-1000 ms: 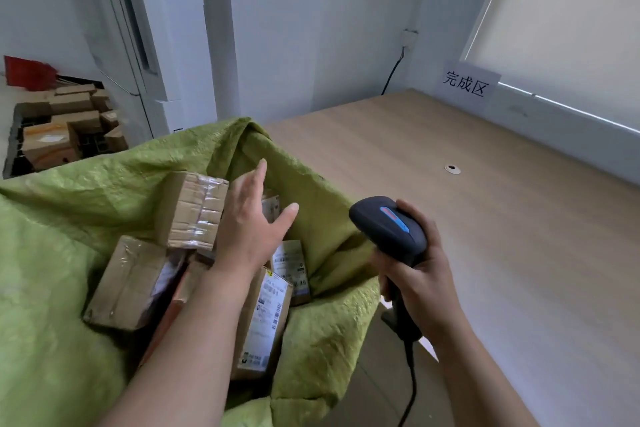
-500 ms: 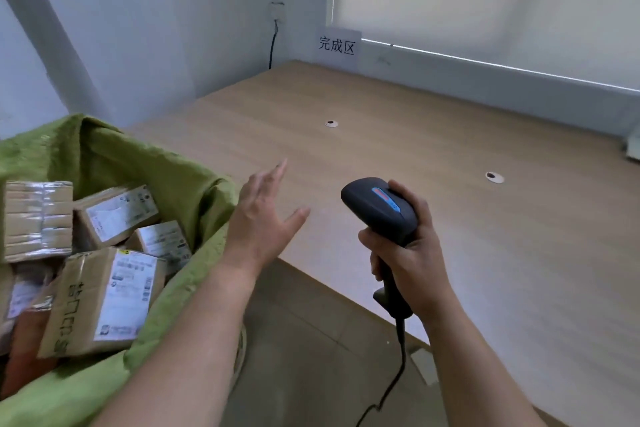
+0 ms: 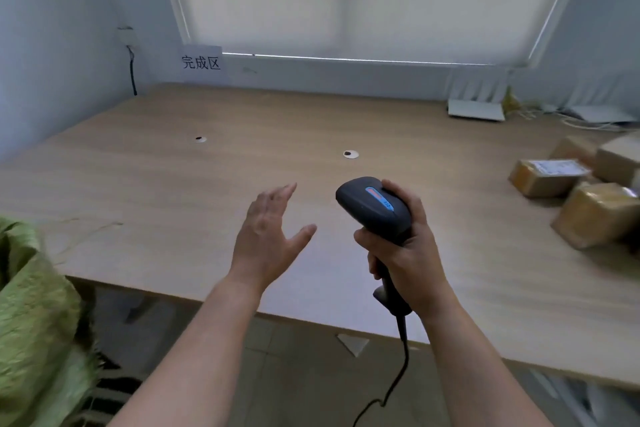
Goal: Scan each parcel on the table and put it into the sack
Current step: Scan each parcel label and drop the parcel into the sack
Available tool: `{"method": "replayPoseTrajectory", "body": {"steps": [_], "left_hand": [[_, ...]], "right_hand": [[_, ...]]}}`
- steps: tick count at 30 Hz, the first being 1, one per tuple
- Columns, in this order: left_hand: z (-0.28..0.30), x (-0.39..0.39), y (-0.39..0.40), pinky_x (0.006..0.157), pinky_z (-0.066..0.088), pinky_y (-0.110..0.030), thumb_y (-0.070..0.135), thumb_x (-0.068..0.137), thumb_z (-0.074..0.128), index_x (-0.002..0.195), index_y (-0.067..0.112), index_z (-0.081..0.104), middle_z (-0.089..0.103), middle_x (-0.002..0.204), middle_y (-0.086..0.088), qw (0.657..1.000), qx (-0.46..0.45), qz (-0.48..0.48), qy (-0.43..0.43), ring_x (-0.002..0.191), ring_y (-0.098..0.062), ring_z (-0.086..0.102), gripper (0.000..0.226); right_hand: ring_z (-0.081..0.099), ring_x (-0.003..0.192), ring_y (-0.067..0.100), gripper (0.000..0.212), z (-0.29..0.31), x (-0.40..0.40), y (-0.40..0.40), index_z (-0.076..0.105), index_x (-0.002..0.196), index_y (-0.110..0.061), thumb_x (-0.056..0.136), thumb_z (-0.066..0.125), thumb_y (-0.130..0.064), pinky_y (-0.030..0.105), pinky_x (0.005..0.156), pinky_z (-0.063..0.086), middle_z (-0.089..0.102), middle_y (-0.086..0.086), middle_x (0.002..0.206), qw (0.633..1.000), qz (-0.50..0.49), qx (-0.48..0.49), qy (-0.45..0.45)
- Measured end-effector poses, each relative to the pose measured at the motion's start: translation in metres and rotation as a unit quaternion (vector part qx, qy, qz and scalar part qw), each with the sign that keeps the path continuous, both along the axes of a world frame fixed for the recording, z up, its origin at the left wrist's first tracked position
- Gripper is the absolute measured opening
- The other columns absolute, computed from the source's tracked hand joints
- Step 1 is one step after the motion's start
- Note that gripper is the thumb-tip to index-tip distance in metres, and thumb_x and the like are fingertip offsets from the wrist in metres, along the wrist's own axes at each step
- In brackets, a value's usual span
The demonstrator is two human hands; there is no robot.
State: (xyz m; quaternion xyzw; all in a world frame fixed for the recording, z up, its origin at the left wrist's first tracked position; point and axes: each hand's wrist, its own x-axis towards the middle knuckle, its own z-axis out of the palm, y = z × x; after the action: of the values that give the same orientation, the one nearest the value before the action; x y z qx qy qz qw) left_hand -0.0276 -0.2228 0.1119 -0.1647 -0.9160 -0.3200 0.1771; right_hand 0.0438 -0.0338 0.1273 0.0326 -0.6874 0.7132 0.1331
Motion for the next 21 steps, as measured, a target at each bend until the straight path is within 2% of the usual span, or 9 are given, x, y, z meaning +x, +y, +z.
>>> {"method": "replayPoseTrajectory", "body": {"steps": [5, 11, 17, 21], "left_hand": [[-0.002, -0.004, 0.072, 0.098, 0.029, -0.022, 0.033, 0.083, 0.071, 0.143, 0.018, 0.040, 0.046, 0.138, -0.002, 0.997, -0.001, -0.072, 0.014, 0.129, -0.018, 0.040, 0.069], [-0.005, -0.009, 0.160, 0.093, 0.035, -0.027, 0.030, 0.080, 0.075, 0.141, 0.016, 0.043, 0.051, 0.132, -0.005, 0.986, 0.018, -0.162, 0.021, 0.122, -0.023, 0.046, 0.071], [-0.014, -0.018, 0.239, 0.091, 0.036, -0.027, 0.030, 0.080, 0.075, 0.142, 0.015, 0.043, 0.052, 0.132, -0.007, 0.973, 0.015, -0.228, 0.013, 0.122, -0.025, 0.047, 0.072], [-0.018, -0.037, 0.282, 0.095, 0.040, -0.032, 0.034, 0.081, 0.073, 0.143, 0.017, 0.041, 0.050, 0.135, -0.007, 0.968, 0.005, -0.249, 0.004, 0.125, -0.024, 0.045, 0.072]], "right_hand": [[0.048, 0.046, 0.023, 0.064, 0.001, 0.024, 0.062, 0.054, 0.116, -0.049, 0.075, 0.073, -0.004, 0.029, 0.045, 0.044, 0.060, 0.010, 0.114, 0.997, -0.072, -0.003, 0.011], [0.049, 0.048, 0.023, 0.064, -0.002, 0.051, 0.129, 0.051, 0.120, -0.048, 0.073, 0.073, -0.010, 0.029, 0.046, 0.044, 0.060, 0.008, 0.115, 0.986, -0.165, 0.013, 0.013], [0.049, 0.048, 0.024, 0.068, -0.009, 0.062, 0.192, 0.050, 0.126, -0.041, 0.082, 0.072, 0.007, 0.029, 0.046, 0.044, 0.059, 0.010, 0.112, 0.971, -0.239, 0.027, 0.003], [0.050, 0.047, 0.022, 0.067, -0.014, 0.050, 0.229, 0.051, 0.123, -0.046, 0.078, 0.076, -0.003, 0.029, 0.045, 0.044, 0.059, 0.013, 0.109, 0.964, -0.265, 0.021, 0.005]]}}
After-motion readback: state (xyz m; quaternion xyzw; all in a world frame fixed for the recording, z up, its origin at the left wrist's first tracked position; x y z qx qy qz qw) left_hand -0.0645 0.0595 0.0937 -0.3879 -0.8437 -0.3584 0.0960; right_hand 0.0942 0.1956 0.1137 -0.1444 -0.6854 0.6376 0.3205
